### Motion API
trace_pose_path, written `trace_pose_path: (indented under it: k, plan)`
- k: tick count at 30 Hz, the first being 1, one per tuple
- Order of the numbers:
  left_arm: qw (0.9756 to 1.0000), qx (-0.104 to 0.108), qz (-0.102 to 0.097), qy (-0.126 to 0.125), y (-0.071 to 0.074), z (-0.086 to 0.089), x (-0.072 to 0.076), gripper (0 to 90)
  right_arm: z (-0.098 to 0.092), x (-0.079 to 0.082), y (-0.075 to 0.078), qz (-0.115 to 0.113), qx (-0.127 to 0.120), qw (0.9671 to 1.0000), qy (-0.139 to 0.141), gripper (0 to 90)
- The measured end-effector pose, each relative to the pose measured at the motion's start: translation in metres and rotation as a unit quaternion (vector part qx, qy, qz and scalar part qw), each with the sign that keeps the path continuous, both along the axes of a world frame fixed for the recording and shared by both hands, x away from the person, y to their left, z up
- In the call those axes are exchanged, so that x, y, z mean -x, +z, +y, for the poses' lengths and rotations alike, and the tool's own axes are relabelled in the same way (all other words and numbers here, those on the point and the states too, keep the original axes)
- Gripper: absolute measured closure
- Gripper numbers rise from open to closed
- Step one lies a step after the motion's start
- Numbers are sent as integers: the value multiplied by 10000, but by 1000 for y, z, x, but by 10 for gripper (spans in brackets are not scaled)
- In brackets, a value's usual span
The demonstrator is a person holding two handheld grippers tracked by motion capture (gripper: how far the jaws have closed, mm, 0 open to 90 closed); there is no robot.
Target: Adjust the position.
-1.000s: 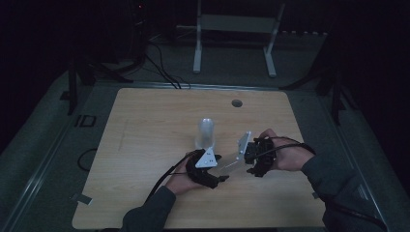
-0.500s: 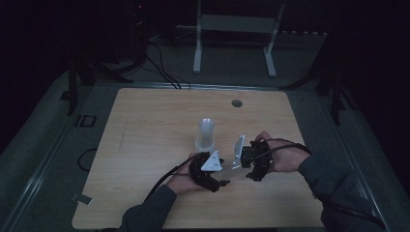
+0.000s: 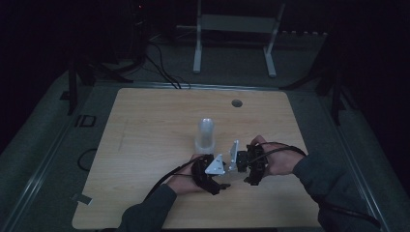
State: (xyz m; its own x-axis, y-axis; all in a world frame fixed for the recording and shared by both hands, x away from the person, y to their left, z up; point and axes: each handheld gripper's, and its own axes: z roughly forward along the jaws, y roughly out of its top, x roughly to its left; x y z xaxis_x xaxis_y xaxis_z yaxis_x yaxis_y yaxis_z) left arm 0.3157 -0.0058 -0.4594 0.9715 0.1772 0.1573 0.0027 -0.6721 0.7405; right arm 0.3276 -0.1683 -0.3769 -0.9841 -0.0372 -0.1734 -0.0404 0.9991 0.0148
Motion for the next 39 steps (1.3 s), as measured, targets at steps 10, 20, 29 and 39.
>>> trace_pose_path:
  k: [10, 20, 29, 39]
  plan:
    - [9999, 49, 86, -88, 1, 1, -1, 259, 2, 2, -8, 64, 21, 10000, 62, 293]
    - [9998, 103, 80, -142, 2, 1, 0, 259, 5, 4, -11, 71, -18, 9999, 134, 364]
    - [9998, 154, 101, -122, 2, -1, 1, 235, 1, 4, -9, 98, -84, 9998, 134, 411]
    - [9994, 302, 129, 78, 5, 1, 0, 187, -5, 4, -10, 123, -192, 9997, -47, 412]
